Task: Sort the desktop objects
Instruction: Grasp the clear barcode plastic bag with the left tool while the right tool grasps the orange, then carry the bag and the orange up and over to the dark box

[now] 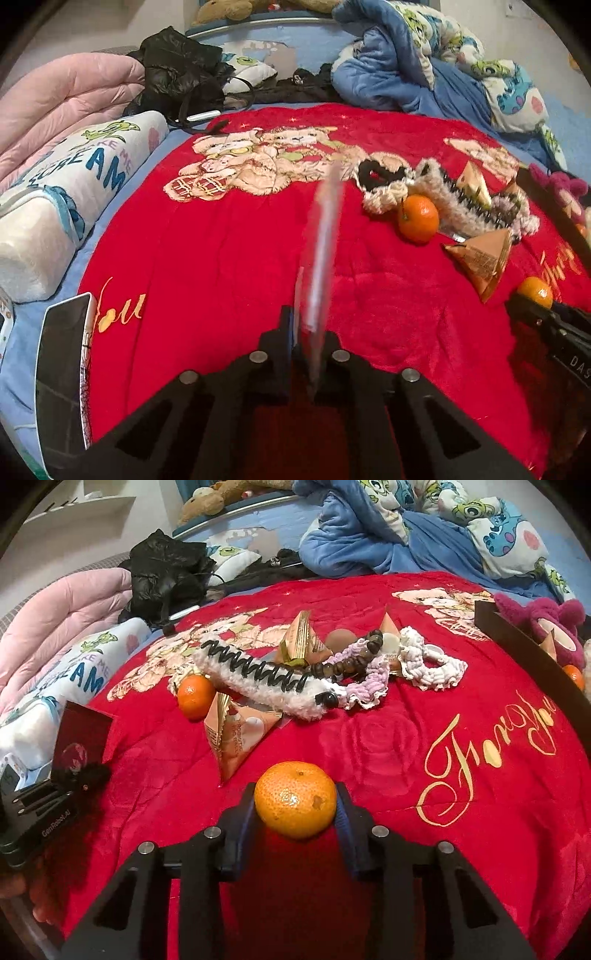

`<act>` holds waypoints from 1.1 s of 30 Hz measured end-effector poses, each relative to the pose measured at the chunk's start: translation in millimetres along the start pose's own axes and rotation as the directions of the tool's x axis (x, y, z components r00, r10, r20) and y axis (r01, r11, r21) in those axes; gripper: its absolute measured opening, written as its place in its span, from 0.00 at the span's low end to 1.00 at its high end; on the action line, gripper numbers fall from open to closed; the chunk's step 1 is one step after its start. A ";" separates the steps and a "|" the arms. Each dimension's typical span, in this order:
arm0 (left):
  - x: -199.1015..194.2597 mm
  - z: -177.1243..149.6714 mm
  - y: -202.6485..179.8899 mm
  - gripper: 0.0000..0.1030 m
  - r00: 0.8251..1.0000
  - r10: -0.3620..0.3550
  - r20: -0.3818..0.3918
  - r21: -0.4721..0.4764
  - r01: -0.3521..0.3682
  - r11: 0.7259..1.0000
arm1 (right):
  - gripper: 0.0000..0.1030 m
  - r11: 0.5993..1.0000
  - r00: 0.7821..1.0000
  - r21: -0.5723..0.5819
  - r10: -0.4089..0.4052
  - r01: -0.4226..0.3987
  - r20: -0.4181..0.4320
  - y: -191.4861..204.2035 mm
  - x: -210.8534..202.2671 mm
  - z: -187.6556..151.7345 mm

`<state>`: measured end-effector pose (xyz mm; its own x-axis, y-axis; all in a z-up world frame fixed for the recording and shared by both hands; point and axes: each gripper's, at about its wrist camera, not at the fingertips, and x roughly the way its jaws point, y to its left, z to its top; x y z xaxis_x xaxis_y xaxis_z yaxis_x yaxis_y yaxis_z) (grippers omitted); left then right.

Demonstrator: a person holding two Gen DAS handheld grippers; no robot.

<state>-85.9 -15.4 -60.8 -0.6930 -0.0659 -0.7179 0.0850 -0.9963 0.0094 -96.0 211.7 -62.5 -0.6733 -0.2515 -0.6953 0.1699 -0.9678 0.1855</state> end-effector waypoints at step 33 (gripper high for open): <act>-56.0 0.4 -41.1 0.02 0.993 -0.018 0.116 0.029 0.015 0.999 | 0.36 0.994 0.995 -0.108 0.028 -0.018 0.093 -17.6 -64.3 -0.2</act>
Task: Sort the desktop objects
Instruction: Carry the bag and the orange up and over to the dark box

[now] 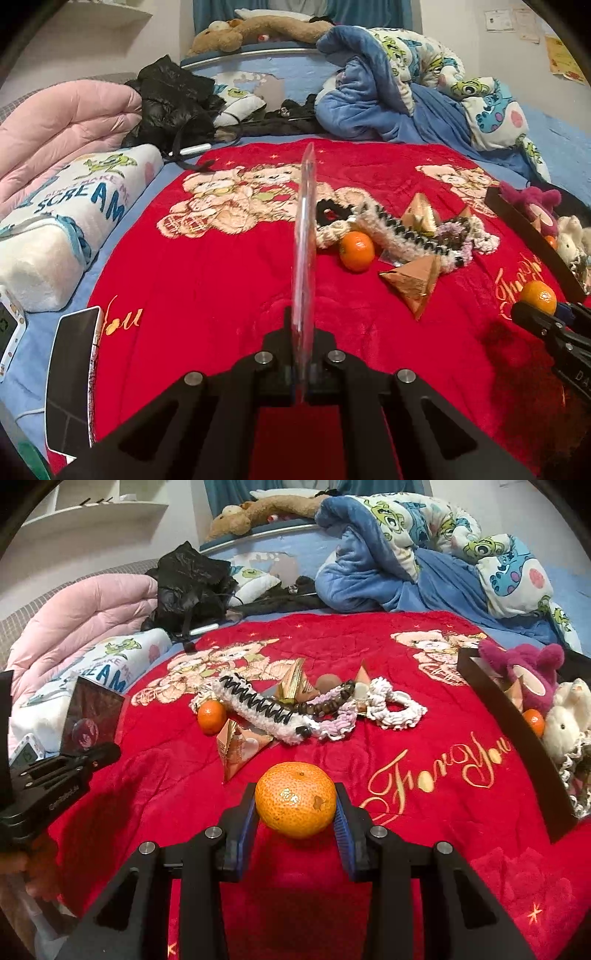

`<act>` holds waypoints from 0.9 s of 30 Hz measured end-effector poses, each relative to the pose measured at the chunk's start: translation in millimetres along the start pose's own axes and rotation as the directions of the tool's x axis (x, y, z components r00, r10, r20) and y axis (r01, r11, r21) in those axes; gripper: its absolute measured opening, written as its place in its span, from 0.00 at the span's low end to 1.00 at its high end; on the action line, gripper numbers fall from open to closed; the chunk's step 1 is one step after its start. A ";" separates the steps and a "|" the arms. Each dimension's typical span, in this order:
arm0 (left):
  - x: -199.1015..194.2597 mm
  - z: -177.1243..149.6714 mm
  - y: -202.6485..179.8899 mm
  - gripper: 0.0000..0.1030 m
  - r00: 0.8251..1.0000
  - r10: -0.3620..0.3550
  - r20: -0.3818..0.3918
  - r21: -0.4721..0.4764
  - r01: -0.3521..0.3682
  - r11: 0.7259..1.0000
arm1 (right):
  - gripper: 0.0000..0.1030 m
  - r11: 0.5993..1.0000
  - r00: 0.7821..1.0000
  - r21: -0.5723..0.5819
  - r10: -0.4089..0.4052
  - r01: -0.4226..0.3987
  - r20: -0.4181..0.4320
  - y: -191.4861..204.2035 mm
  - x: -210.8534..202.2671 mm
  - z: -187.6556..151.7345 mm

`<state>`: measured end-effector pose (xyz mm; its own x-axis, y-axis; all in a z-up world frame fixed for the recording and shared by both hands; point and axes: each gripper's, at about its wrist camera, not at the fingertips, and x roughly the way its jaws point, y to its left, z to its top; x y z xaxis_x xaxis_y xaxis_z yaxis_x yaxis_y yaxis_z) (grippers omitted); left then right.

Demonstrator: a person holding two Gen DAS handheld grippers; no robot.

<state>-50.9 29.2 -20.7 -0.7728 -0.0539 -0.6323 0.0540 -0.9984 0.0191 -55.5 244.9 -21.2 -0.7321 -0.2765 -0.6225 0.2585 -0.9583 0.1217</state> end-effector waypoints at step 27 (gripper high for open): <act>-63.8 7.5 -133.4 0.02 0.971 -0.221 0.089 0.174 0.203 0.964 | 0.36 0.987 0.986 0.117 -0.123 0.110 0.111 -83.0 -83.2 -16.3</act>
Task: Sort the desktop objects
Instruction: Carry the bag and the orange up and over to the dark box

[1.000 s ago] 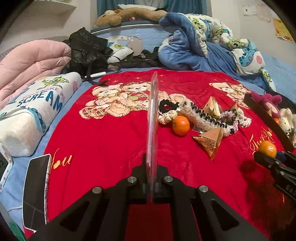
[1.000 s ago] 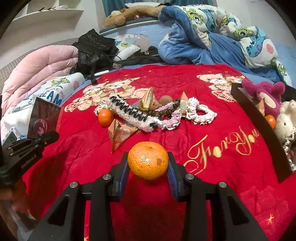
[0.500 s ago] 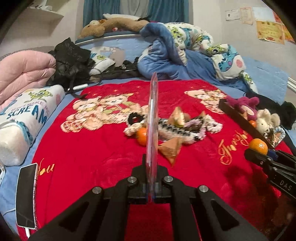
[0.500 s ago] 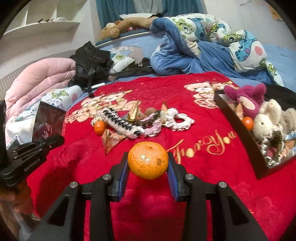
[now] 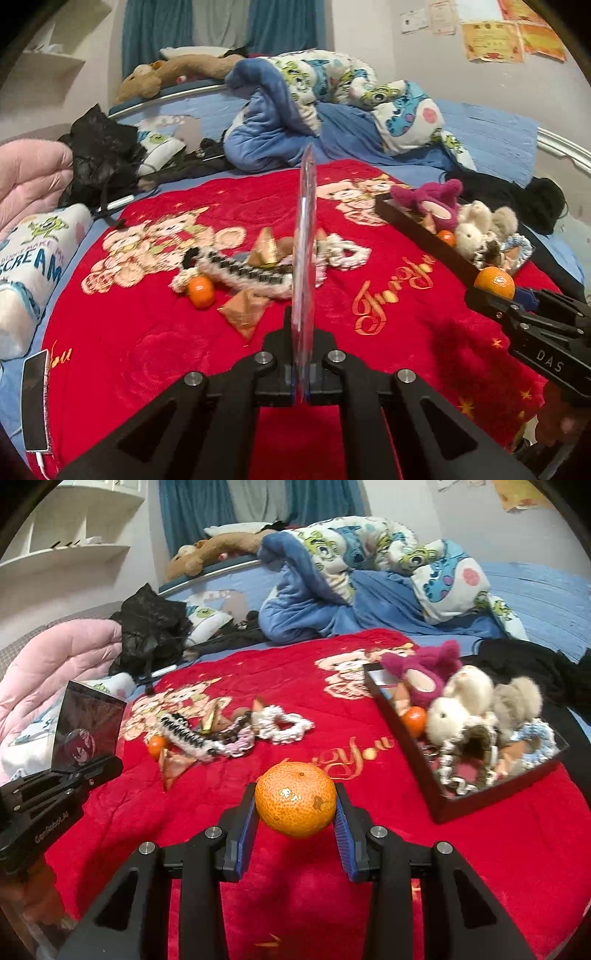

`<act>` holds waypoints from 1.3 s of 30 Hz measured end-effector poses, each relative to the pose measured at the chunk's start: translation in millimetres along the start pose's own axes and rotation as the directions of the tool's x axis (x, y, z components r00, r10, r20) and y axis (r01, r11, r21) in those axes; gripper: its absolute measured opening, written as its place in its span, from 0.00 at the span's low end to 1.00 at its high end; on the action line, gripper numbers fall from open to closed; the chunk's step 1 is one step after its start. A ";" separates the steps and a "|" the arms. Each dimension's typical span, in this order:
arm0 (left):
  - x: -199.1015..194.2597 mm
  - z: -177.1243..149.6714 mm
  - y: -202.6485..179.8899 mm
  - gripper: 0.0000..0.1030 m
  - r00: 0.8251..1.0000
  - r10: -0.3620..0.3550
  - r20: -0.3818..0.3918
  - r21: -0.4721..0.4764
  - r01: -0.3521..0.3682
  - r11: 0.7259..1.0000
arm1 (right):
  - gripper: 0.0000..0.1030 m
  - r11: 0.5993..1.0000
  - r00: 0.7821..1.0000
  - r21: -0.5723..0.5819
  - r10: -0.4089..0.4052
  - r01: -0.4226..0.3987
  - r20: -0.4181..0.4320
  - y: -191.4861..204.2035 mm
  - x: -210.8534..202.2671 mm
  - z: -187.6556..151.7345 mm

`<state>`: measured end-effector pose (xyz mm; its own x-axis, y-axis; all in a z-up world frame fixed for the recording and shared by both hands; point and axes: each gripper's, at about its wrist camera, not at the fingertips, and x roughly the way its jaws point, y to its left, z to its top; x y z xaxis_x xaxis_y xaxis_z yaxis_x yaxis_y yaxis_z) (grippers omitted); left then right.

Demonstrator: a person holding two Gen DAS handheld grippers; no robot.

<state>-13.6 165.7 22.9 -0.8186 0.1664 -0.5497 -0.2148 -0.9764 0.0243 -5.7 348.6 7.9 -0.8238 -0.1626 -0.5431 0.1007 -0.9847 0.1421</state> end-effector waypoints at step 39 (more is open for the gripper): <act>11.0 20.1 -196.0 0.02 0.969 -0.246 0.031 0.143 0.239 0.960 | 0.36 0.963 0.976 0.217 -0.189 0.162 0.108 -155.1 -100.9 -8.4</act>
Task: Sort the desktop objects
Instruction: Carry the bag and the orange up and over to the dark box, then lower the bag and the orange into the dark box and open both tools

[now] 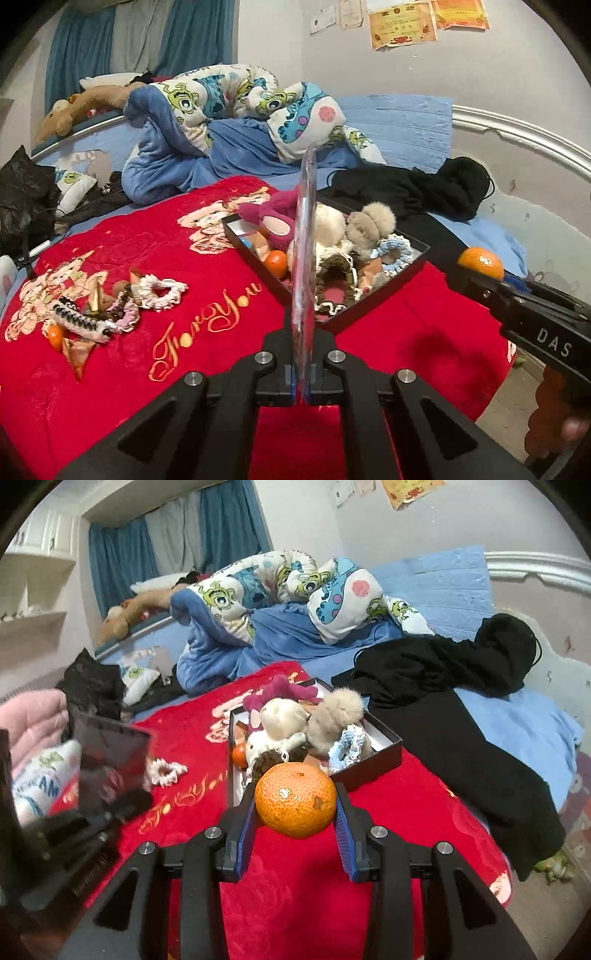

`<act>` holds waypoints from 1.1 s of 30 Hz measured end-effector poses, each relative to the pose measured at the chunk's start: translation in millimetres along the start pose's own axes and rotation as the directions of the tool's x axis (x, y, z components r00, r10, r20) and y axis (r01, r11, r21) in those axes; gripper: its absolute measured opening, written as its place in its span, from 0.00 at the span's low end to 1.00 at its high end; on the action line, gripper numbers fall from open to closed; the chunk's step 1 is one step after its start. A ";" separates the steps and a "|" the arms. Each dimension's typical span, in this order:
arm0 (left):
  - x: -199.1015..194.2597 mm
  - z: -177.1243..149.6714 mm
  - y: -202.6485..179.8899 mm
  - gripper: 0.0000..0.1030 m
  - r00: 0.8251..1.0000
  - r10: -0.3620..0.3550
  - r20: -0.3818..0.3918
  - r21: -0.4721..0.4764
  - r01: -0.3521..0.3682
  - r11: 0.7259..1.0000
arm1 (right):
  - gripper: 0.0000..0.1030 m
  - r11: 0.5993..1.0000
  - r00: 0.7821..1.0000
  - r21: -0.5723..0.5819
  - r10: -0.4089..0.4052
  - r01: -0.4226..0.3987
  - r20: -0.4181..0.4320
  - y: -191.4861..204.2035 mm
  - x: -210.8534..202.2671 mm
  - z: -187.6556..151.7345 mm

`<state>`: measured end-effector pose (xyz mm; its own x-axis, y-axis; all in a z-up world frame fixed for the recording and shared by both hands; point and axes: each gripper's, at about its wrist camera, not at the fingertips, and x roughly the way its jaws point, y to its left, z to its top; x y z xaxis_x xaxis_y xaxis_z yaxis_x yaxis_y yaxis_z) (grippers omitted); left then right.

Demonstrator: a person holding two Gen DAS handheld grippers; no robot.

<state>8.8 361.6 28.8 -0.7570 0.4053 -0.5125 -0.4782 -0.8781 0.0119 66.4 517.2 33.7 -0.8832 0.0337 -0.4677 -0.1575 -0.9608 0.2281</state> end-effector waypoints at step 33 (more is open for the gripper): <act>122.7 41.6 3.1 0.02 0.978 -0.205 -0.038 -0.033 0.204 0.978 | 0.36 0.999 0.996 0.042 0.029 -0.033 0.086 -5.4 84.4 53.9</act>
<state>-104.0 419.1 1.7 -0.6253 0.5673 -0.5358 -0.6081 -0.7846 -0.1211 -31.0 540.1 39.0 -0.9220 0.0288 -0.3861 -0.1465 -0.9490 0.2791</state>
